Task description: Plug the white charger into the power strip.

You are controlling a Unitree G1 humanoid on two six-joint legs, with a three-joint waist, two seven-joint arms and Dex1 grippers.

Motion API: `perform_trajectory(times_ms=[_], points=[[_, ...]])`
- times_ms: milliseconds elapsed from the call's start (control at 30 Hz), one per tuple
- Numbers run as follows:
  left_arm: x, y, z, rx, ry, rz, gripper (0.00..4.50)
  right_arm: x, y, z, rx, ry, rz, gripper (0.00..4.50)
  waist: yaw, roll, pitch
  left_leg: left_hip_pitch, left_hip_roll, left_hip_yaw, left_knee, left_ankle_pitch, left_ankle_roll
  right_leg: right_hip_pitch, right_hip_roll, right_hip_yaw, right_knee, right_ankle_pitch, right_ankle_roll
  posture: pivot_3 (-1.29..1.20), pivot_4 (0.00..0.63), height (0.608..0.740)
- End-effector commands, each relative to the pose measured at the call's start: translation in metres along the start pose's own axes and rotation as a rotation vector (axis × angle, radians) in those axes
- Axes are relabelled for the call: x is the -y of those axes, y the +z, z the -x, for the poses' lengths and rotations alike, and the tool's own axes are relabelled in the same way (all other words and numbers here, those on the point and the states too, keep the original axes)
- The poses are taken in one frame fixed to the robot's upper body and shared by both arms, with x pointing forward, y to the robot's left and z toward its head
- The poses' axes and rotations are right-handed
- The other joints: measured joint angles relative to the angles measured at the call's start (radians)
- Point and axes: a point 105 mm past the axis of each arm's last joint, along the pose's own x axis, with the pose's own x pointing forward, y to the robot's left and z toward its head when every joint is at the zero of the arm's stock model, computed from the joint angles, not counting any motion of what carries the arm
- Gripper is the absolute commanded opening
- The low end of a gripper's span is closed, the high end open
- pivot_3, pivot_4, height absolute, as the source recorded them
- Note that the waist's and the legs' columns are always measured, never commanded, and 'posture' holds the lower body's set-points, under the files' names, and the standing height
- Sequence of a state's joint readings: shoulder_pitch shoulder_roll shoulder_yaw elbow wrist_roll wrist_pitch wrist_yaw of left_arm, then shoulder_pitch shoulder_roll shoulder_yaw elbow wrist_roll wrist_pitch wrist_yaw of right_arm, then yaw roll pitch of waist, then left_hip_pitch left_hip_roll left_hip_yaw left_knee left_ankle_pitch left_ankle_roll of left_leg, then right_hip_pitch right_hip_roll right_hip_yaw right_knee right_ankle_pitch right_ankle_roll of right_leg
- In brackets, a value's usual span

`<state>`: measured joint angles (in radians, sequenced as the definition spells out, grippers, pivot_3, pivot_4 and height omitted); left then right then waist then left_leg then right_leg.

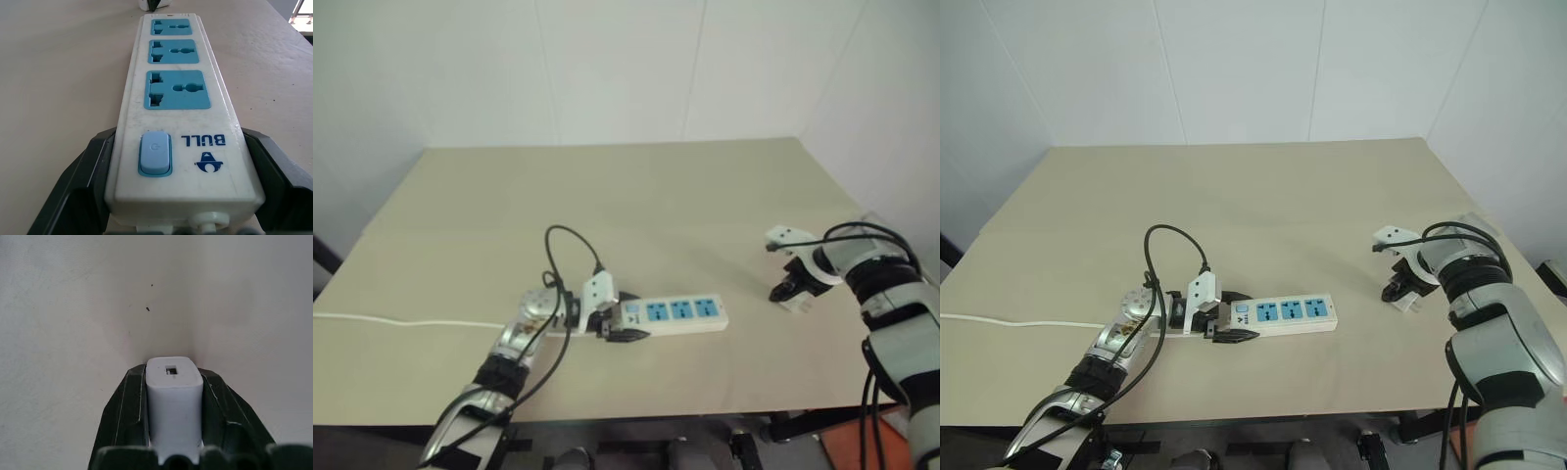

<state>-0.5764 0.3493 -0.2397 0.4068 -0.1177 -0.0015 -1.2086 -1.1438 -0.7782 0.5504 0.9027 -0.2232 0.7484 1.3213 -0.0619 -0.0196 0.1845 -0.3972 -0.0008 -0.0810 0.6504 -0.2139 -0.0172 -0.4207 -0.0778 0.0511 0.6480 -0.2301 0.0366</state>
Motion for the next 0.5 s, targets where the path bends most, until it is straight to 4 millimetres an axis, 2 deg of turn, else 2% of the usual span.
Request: perform_trajectory(times_ms=[33,133,233,367,433,500], points=[[0.005,-0.019,0.003,-0.084,-0.019,0.032,3.29,-0.001,0.001,-0.001,0.009,-0.004,0.017,1.12,-0.001,0.000,-0.001,0.000,0.000,0.000,0.000,0.000,0.000,0.000,0.000,0.000,0.000,0.000,0.000,0.00,0.150,0.740],[0.005,-0.023,0.006,-0.097,-0.024,0.037,3.29,0.001,0.015,0.010,0.096,-0.033,0.032,1.12,-0.005,0.000,-0.002,0.001,0.000,0.000,0.000,0.000,0.000,0.001,0.000,0.000,0.000,0.000,0.000,0.00,0.150,0.740],[0.005,-0.027,0.008,-0.110,-0.031,0.037,3.29,0.002,0.044,0.032,0.304,-0.075,0.058,1.12,-0.008,0.000,-0.003,0.001,0.000,0.000,0.000,0.000,0.000,0.001,0.000,0.001,0.001,0.000,0.000,0.00,0.150,0.740],[-0.001,-0.029,0.013,-0.120,-0.027,0.037,3.29,-0.019,0.103,0.088,0.830,-0.065,0.116,1.12,-0.010,0.000,-0.003,0.003,0.000,0.000,-0.001,0.000,0.000,0.001,0.001,0.002,0.001,0.000,0.000,0.00,0.150,0.740],[-0.005,-0.029,0.016,-0.123,-0.021,0.036,3.29,-0.037,0.121,0.112,1.078,-0.026,0.124,1.12,-0.009,0.000,-0.003,0.005,0.000,0.000,-0.002,0.000,0.000,0.002,0.001,0.002,0.001,0.000,0.000,0.00,0.150,0.740],[-0.010,-0.028,0.021,-0.119,-0.021,0.035,3.29,-0.059,0.130,0.128,1.295,0.014,0.122,1.12,-0.008,-0.003,-0.005,0.007,0.001,0.000,-0.003,0.000,0.000,0.004,0.001,0.003,0.001,0.000,0.000,0.00,0.150,0.740]])
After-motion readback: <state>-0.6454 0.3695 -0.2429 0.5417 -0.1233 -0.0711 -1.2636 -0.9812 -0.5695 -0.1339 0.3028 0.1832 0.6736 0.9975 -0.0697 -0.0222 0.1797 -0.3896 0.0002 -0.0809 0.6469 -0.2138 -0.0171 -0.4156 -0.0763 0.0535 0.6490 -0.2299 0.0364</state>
